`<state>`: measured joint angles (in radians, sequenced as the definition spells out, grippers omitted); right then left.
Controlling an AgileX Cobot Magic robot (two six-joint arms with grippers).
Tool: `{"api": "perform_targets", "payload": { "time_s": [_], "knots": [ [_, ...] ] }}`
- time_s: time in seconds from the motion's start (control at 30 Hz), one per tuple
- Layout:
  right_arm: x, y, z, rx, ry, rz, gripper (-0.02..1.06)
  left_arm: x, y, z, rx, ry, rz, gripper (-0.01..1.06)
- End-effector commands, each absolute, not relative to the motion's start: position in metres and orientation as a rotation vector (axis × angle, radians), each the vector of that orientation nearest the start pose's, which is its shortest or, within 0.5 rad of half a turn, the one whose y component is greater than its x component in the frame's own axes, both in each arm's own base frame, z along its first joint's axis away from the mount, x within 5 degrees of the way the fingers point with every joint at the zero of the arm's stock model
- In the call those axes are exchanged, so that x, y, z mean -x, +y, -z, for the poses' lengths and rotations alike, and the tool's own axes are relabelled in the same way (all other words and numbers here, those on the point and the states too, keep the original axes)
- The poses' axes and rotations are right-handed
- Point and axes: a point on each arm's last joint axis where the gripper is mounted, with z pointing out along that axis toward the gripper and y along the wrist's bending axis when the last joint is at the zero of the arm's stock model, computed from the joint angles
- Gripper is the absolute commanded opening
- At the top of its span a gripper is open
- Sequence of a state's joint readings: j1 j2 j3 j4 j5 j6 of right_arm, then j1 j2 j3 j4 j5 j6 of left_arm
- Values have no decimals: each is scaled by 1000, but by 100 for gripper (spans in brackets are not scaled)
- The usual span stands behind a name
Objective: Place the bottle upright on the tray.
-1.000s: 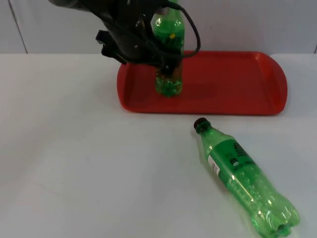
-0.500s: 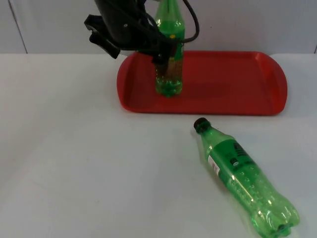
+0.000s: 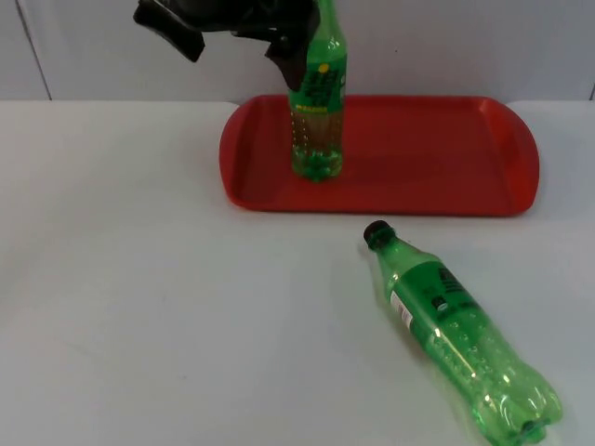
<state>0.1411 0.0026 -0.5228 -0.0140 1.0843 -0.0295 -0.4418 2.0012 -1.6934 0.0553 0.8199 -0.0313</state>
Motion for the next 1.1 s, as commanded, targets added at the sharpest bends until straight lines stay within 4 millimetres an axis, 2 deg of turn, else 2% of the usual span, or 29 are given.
{"api": "perform_targets", "payload": {
  "time_s": [0.0,0.3,0.93,1.07],
  "knots": [
    [7,-2,-281,174,2036,-42,105,-395,-183,-258,-526,2527,138,101],
    [7,-2,-281,174,2036,-42,105,-345,-162,-256,-469,2444,213,101],
    [7,-2,-281,174,2036,-42,105,-276,-131,-270,-427,2336,263,101],
    [7,-2,-281,174,2036,-42,105,-257,-122,-277,-424,2306,269,101]
  ]
}}
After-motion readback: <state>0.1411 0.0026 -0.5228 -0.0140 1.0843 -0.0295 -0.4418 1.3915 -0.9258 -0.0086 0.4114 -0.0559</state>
